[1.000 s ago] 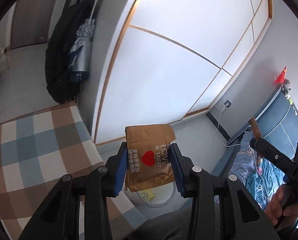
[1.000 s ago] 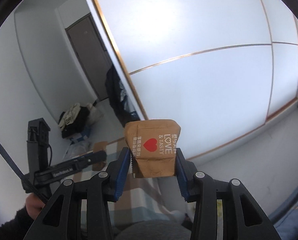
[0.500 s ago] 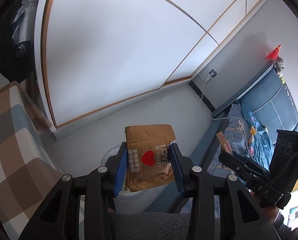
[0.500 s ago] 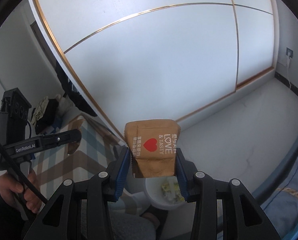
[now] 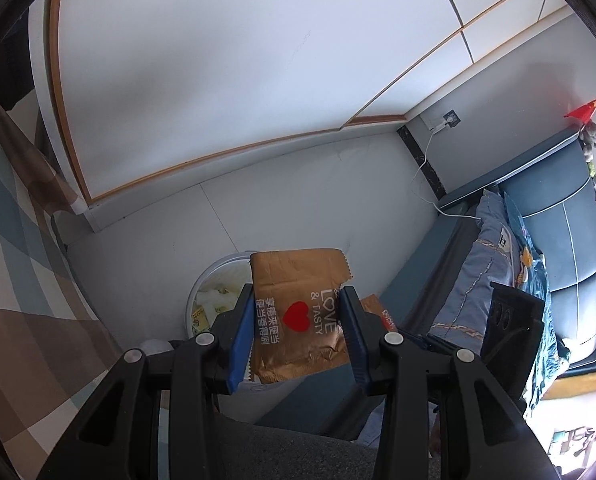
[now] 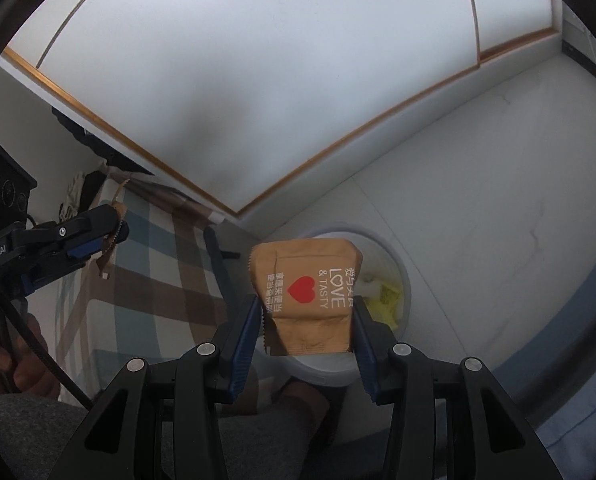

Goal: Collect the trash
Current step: 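Open the right tool over the white bin to drop its brown packet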

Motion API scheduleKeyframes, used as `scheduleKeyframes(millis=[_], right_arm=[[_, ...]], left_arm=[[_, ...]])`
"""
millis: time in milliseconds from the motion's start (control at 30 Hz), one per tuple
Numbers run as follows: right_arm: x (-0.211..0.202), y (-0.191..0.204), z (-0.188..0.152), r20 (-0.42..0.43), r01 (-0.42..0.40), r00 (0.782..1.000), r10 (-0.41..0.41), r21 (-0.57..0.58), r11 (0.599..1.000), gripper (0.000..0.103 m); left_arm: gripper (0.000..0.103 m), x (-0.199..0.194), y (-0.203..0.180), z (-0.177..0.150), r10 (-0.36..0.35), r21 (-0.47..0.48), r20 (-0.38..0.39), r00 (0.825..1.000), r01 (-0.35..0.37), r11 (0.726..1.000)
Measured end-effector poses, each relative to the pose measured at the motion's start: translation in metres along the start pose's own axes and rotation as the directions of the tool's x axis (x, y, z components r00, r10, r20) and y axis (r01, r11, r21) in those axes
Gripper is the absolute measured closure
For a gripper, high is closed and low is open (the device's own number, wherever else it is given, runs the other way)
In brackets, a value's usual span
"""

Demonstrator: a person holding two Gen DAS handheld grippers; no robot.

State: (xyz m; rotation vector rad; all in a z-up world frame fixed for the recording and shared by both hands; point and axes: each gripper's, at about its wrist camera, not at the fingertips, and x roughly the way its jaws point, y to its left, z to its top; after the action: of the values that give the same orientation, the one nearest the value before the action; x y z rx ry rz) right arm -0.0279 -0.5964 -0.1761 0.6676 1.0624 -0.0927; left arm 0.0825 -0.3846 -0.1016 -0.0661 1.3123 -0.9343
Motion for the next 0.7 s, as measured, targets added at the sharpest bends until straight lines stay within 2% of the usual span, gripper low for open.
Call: scheduleKeyframes(millis=[300,400,467,533,700], right_arm=[[0.053,-0.016,-0.004,-0.112,-0.003,0.994,0.006,0.031,1.0,0.058],[0.056,-0.023,-0.002,-0.115,-0.015,0.993,0.019,0.031,0.999,0.046],[0.052,-0.029,0.0,-0.108,-0.023,0.994,0.028,0.042,0.999,0.045],[0.05,-0.034,0.001,-0.103,-0.024,0.994,0.03,0.058,0.998,0.035],[0.041,-0.045,0.003,-0.076,-0.023,0.997,0.03,0.088,0.996,0.03]], left_arm=[[0.067,0.021,0.009,0.005,0.006,-0.039,-0.049,0.999,-0.008,0.999],[0.067,0.029,0.013,0.006,0.023,-0.056,-0.071,0.997,-0.027,0.998],[0.067,0.034,0.014,0.007,0.035,-0.062,-0.08,0.996,-0.04,0.997],[0.067,0.04,0.015,0.006,0.039,-0.066,-0.093,0.995,-0.045,0.997],[0.067,0.056,0.017,0.005,0.048,-0.084,-0.132,0.99,-0.059,0.995]])
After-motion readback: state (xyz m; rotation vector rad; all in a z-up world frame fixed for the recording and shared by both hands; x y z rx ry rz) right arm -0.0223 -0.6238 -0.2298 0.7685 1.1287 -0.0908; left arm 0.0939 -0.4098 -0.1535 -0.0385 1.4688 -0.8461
